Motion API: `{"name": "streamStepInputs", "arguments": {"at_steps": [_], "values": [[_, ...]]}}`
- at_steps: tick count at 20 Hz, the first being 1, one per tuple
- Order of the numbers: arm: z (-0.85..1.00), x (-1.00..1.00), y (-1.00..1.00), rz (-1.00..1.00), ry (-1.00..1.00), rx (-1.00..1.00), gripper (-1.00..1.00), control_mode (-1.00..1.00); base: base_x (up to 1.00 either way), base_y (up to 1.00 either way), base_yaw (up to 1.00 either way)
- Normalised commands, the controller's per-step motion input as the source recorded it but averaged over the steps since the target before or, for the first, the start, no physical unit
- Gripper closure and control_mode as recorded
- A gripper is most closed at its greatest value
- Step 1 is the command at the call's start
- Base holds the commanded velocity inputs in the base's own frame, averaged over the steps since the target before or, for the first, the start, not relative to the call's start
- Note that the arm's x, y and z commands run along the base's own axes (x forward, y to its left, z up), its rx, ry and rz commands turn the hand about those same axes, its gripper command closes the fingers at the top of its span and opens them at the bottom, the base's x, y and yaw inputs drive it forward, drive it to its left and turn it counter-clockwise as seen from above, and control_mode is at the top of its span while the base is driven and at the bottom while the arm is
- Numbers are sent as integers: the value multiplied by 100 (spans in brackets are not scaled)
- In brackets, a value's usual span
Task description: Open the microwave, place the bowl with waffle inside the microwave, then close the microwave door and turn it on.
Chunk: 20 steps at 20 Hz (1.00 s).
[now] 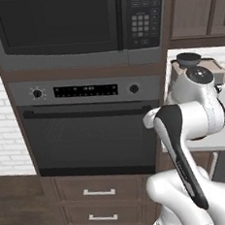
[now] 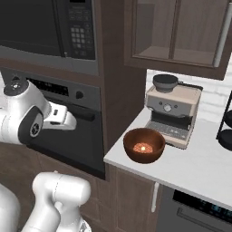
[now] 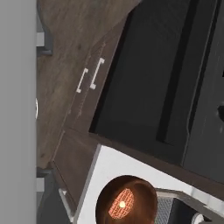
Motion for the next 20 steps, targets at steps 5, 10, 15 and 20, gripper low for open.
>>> {"name": "streamStepInputs", "arguments": {"at_steps": [5,10,15,20], "values": [[66,0,40,-10,-17,-13,-100,-100,0,0,0],[57,0,29,-7,-18,-17,-100,-100,0,0,0],[45,0,3,-6,-25,-12,-100,-100,0,0,0],[45,0,0,-5,-32,-7,-100,-100,0,0,0]]}}
